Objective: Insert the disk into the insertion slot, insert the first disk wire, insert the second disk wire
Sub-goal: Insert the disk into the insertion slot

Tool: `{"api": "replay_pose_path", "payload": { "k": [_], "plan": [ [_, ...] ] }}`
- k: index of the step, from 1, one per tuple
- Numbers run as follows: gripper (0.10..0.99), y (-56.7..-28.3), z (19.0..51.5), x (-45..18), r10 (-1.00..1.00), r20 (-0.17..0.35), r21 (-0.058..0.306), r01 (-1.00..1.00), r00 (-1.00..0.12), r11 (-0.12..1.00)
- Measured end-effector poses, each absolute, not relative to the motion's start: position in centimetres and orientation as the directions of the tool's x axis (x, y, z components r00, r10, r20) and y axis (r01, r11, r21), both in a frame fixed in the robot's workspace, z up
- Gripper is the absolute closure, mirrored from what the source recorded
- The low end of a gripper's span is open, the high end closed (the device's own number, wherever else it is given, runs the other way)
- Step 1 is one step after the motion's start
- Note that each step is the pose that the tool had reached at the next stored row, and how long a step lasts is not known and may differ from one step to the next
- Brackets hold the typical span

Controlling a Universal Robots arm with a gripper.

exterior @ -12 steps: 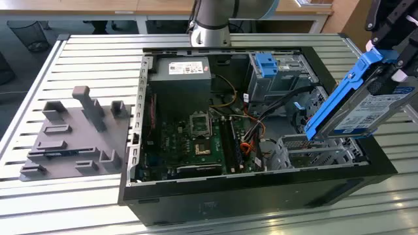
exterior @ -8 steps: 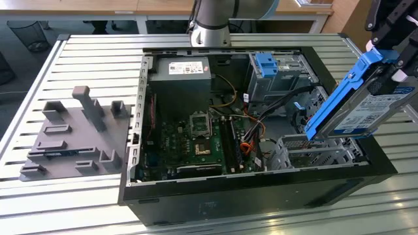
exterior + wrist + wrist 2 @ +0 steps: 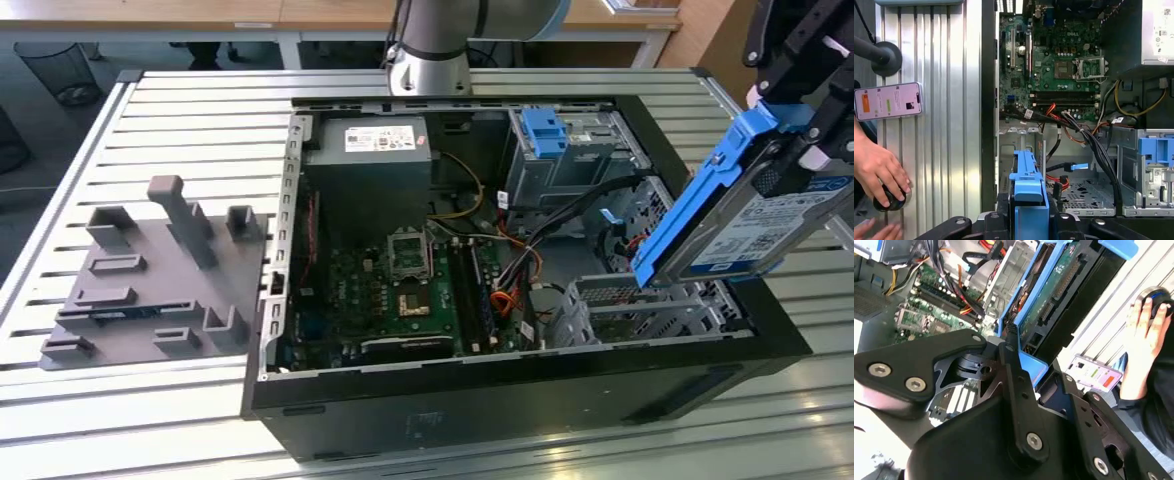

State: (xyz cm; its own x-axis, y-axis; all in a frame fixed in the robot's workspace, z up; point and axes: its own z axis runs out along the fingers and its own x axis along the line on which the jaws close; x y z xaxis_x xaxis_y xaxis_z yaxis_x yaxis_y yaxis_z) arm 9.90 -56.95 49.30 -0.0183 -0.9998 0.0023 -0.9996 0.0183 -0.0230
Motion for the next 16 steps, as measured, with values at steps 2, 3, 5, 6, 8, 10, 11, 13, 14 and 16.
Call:
{"api": "replay_pose_path", "payload": {
  "k": [2, 3, 5, 6, 8, 10, 11, 13, 14, 16],
  "plan": [
    [0.722, -57.0, 49.2, 9.6, -1.000, 0.002, -0.029, -0.999, -0.018, 0.018],
    [0.722, -57.0, 49.2, 9.5, -1.000, 0.001, -0.029, -0.999, -0.018, 0.018],
    [0.722, -57.0, 49.1, 9.1, -1.000, 0.000, -0.029, -0.999, -0.018, 0.018],
    [0.722, -57.0, 49.1, 9.0, -1.000, 0.000, -0.029, -0.999, -0.019, 0.019],
    [0.722, -56.9, 49.0, 9.0, -1.000, 0.000, -0.029, -0.999, -0.018, 0.018],
    [0.722, -56.9, 48.9, 8.9, -1.000, 0.000, -0.028, -0.999, -0.019, 0.019],
    [0.722, -56.9, 48.9, 8.8, -1.000, 0.001, -0.028, -0.999, -0.019, 0.019],
    [0.722, -56.9, 48.8, 8.6, -1.000, 0.001, -0.025, -1.000, -0.019, 0.019],
    [0.722, -56.9, 48.7, 8.5, -1.000, 0.000, -0.024, -1.000, -0.019, 0.019],
    [0.722, -56.8, 48.6, 8.5, -1.000, 0.001, -0.021, -1.000, -0.019, 0.019]
  ]
}}
